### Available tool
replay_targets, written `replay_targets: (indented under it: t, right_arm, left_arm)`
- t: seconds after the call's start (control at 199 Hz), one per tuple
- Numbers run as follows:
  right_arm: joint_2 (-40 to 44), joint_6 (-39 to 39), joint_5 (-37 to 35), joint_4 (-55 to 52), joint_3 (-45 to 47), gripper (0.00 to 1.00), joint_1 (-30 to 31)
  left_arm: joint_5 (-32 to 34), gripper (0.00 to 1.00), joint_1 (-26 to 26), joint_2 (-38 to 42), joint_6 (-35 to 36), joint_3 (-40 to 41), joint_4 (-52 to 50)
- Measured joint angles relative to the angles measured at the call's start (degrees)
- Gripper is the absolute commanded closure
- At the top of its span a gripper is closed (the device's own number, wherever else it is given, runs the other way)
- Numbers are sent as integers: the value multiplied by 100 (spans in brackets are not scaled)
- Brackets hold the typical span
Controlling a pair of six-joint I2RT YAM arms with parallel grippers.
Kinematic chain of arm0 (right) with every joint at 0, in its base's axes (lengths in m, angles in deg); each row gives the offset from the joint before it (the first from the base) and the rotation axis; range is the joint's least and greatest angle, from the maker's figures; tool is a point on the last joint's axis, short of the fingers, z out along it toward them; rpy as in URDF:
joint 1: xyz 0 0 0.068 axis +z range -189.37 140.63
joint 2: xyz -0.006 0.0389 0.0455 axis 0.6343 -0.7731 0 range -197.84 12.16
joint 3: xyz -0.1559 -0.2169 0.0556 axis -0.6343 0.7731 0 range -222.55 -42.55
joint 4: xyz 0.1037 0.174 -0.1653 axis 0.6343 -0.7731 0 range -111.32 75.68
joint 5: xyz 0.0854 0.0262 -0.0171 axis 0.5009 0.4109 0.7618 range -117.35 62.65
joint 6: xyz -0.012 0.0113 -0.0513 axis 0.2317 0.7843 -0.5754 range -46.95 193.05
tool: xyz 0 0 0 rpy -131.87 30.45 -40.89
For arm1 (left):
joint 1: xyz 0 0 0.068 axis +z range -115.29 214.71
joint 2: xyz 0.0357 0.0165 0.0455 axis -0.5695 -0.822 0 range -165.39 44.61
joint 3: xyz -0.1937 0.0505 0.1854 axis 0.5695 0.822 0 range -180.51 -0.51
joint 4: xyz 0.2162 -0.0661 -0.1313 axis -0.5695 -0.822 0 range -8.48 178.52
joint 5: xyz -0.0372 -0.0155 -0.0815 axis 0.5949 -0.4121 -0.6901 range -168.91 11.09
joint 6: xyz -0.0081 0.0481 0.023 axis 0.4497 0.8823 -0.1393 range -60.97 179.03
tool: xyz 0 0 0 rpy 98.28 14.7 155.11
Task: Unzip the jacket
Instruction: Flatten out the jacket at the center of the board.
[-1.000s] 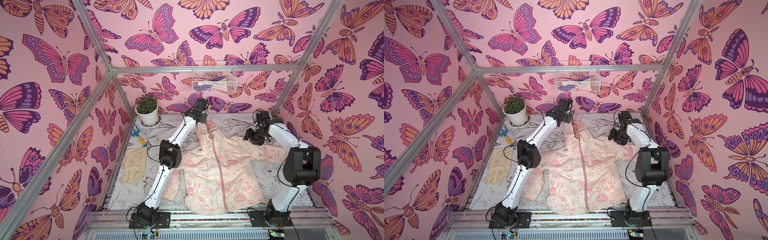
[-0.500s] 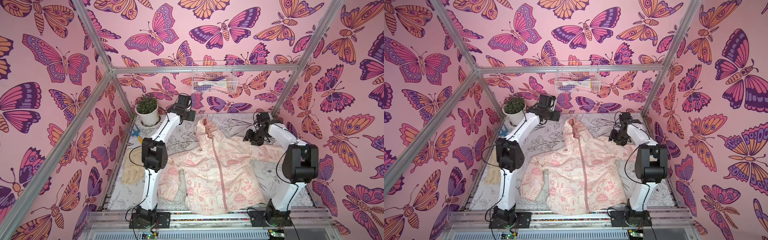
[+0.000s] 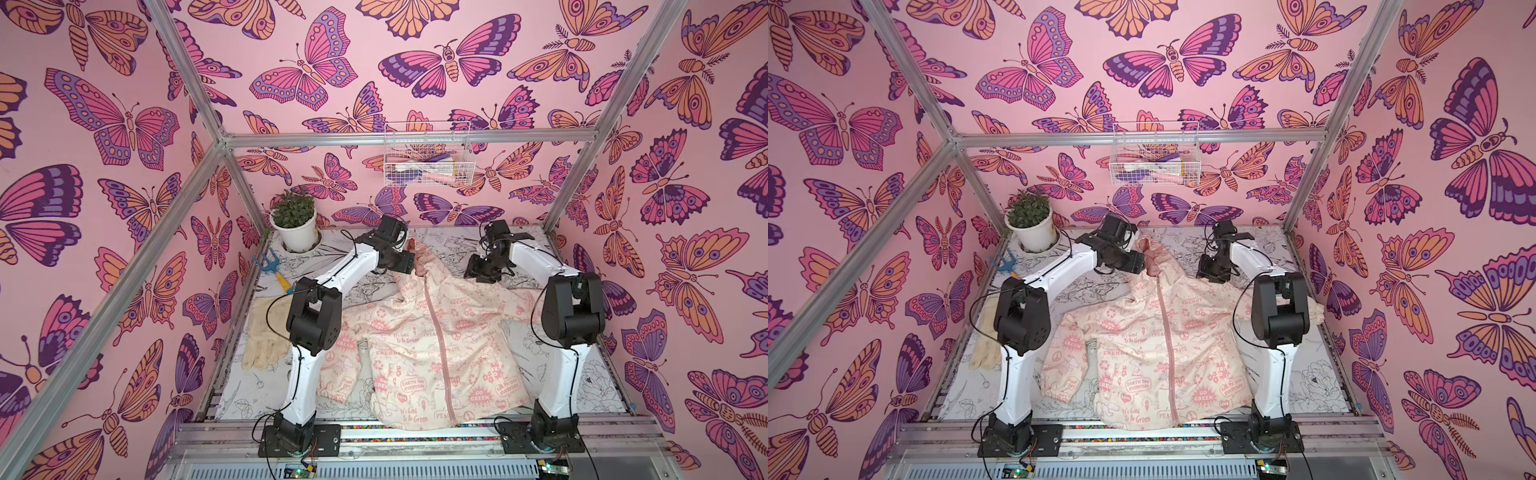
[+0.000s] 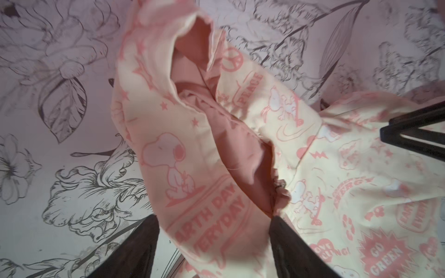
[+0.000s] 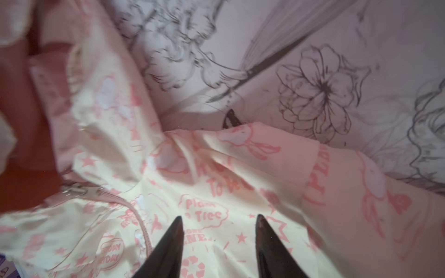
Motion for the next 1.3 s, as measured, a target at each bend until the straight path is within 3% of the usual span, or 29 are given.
replay_targets:
  t: [0.05, 0.191, 0.301, 0.411, 0.517, 0.637, 0.752, 0.873, 1.063, 1.304]
  right_arm:
    - [-17, 57, -48, 4, 229, 71, -35]
    - [181, 264, -26, 291, 1064, 82, -317]
    - [688, 431, 0, 590, 1845, 85, -817]
    - [1154, 595, 247, 911, 2621, 84, -1547]
    - [1462, 632, 304, 955, 2966, 75, -2070]
    - [1609, 595, 376, 890, 2903, 57, -2096]
    - [1757, 452, 402, 752, 2581, 42, -1871]
    - [1888, 262, 382, 625, 1801, 34, -1307]
    - [1919, 173, 376, 599, 890, 29, -551]
    - [1917, 151, 229, 282, 761, 27, -295]
  left_arm:
    - [50, 40, 13, -179, -46, -94, -31]
    - [164, 77, 50, -669, -181, -601, -87]
    - [271, 92, 90, -898, -205, -1104, -103]
    - [374, 100, 153, -964, -111, -1530, -70]
    - [468, 100, 243, -931, -70, -1692, 160]
    - [614, 99, 313, -734, 7, -1403, 605]
    - [581, 55, 332, -302, 74, -734, 990]
    - [356, 37, 299, 55, 190, -376, 1180]
    - [236, 34, 81, 37, 442, -595, 857]
    - [363, 33, -273, -1314, 654, -2575, -369]
